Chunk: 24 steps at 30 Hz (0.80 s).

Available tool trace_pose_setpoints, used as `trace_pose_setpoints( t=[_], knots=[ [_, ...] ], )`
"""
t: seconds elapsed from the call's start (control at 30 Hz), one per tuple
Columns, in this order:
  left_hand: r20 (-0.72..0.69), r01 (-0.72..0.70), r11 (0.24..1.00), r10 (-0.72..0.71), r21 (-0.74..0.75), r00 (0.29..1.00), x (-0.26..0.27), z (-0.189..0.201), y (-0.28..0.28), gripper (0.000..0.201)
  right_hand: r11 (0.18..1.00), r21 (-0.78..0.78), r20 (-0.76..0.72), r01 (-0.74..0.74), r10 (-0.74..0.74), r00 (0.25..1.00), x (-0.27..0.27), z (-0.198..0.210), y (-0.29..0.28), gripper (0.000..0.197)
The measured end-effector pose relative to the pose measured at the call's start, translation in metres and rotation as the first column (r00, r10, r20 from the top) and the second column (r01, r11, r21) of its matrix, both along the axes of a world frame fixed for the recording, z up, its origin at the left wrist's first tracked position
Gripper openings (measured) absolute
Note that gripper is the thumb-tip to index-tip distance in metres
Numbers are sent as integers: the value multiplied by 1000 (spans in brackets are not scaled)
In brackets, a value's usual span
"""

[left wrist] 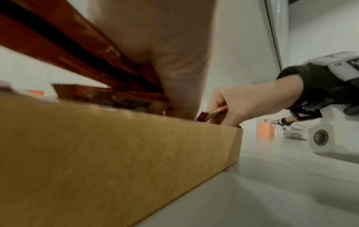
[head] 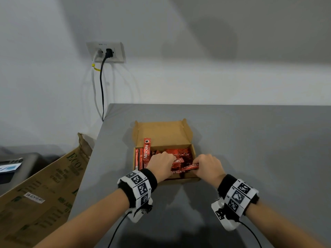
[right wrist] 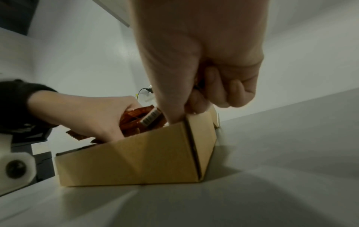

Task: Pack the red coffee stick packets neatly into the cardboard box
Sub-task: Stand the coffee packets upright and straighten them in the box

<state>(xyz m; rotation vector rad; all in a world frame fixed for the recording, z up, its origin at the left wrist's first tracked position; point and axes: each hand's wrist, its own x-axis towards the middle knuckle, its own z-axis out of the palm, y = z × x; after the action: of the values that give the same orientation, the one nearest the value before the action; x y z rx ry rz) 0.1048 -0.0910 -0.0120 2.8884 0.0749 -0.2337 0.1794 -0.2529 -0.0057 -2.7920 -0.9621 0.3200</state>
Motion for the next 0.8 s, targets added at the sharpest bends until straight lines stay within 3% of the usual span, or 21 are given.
trace_pose_setpoints(
  t=[0.27, 0.63, 0.8],
  knots=[
    [66, -82, 997, 83, -16, 994, 2, -3, -2, 19, 999, -18, 72, -40, 41, 997, -1, 1, 10, 23],
    [71, -51, 997, 56, -64, 996, 0, -1, 2, 9, 1000, 25, 41, -18, 17, 999, -1, 2, 11, 16],
    [92, -18, 994, 27, -106, 995, -2, -2, 5, 15, 999, 21, 26, -37, 36, 999, -2, 5, 8, 20]
  ],
)
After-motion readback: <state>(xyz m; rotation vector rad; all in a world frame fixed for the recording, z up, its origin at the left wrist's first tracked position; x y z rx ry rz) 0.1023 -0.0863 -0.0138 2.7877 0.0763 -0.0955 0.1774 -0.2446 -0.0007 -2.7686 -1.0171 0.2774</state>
